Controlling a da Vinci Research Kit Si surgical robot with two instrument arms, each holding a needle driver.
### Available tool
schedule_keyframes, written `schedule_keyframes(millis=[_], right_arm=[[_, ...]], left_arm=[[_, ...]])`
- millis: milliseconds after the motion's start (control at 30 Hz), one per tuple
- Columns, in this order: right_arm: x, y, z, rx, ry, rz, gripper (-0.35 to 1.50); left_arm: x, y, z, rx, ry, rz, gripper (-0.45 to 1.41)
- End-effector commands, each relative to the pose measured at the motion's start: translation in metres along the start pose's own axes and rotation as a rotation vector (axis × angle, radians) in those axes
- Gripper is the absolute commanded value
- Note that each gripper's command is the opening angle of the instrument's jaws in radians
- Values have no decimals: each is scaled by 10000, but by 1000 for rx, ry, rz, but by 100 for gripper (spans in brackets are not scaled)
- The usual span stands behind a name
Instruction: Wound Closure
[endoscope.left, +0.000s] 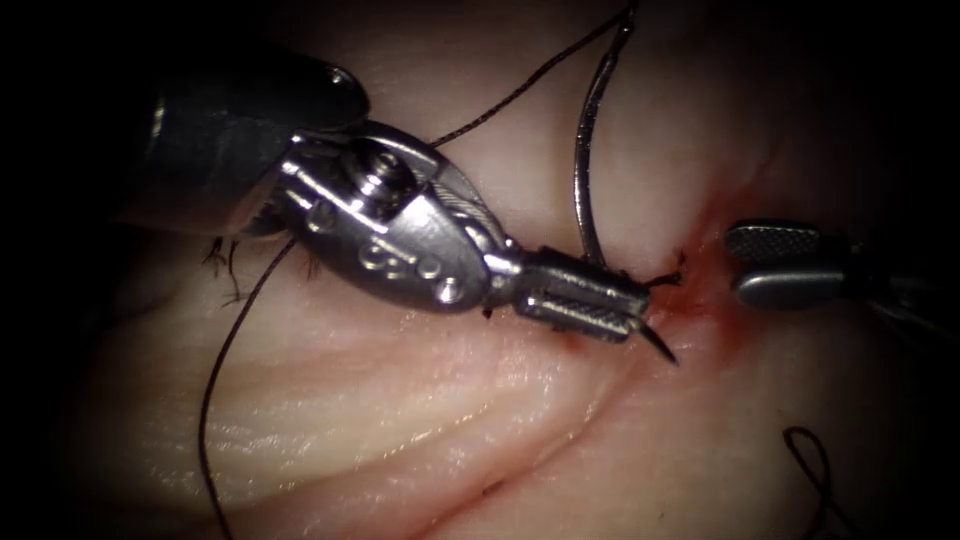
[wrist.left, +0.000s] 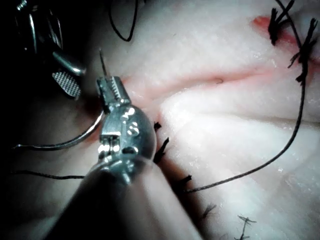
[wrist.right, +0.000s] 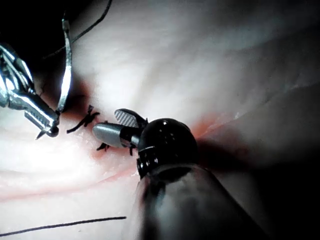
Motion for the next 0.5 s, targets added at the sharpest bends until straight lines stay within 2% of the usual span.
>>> schedule_keyframes(millis=[33,167,500], right_arm=[[5,11,22,34,21,22,54],[9,14,46,76,26,56,66],[31,4,83,149,41,94,64]], left_arm=[[-4,0,5,5,16,11,-45],[-2,8,0,-10,73,40,-45],[-4,16,10,-20,105,69,-45]])
